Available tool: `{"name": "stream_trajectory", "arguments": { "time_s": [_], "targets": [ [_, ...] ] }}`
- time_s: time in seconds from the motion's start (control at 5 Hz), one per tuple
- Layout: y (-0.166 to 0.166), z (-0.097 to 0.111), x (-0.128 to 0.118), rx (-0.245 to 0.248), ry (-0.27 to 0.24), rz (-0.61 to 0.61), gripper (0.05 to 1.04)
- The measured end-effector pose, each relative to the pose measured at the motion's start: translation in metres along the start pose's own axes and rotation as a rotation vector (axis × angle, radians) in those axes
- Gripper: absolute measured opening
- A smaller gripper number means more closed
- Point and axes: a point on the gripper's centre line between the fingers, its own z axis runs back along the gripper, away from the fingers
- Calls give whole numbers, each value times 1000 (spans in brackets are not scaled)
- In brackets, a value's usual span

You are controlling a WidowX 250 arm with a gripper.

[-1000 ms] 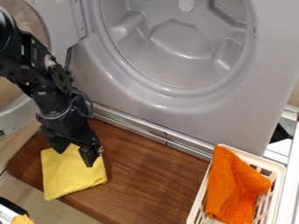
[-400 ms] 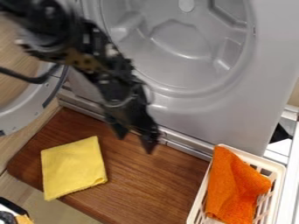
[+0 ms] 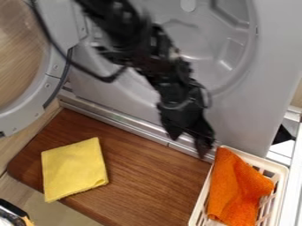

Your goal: Take the orange cloth out of the basket and put it on the washer

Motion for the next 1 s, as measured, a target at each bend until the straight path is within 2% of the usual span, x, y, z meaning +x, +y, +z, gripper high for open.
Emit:
{"name": "stream_trajectory", "arguments": {
  "time_s": [0.2,0.4,0.6,0.8,1.0],
  "targets": [
    [-24,-15,11,-35,30,-79,999],
    [-45,-28,10,-52,74,-141,999],
    [-48,-35,9,-47,98,-141,999],
    [-44,-45,-5,-23,159,-120,999],
    [-41,-50,-18,-21,202,-103,999]
  ]
}}
